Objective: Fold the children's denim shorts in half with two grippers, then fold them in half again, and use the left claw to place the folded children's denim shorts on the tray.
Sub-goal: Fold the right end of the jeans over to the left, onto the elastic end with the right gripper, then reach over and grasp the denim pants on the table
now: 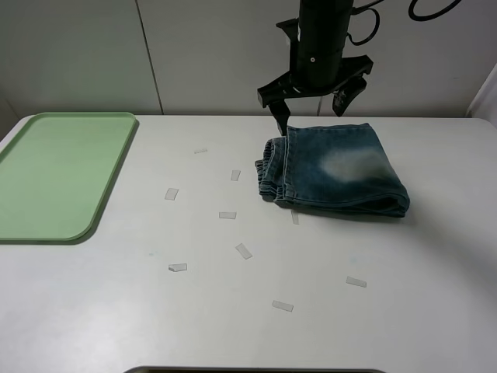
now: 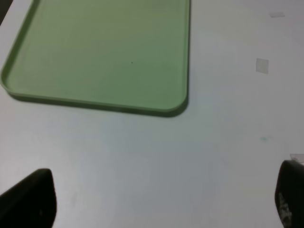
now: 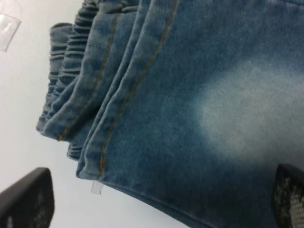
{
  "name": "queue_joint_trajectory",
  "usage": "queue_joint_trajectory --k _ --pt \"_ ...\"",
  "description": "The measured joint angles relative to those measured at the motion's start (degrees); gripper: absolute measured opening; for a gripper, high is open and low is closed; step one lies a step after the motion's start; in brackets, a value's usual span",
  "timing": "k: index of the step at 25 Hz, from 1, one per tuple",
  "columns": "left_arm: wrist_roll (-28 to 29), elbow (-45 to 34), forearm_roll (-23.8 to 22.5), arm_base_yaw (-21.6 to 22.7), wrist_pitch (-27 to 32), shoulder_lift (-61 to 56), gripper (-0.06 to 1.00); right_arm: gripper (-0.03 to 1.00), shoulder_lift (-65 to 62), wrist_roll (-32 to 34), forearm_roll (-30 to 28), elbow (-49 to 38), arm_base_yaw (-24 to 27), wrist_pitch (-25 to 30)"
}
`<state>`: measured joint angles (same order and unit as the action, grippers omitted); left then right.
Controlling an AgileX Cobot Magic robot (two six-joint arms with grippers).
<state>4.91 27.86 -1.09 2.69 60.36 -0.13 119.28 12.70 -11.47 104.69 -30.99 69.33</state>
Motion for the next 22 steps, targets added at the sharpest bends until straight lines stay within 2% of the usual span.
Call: queue_joint_trajectory --k 10,18,22 --pt "0.00 0.00 0.00 0.00 0.00 0.00 0.91 0.69 -1.41 0.00 -0.25 0.45 0.00 0.19" --pt "0.00 0.00 0.00 0.00 0.00 0.00 0.91 0.69 -6.38 -2.84 1.11 0.45 0.00 0.25" --pt "0.00 0.00 0.00 0.00 -0.06 0.00 0.91 0.69 -11.78 -6.40 1.92 0.13 0.00 0.32"
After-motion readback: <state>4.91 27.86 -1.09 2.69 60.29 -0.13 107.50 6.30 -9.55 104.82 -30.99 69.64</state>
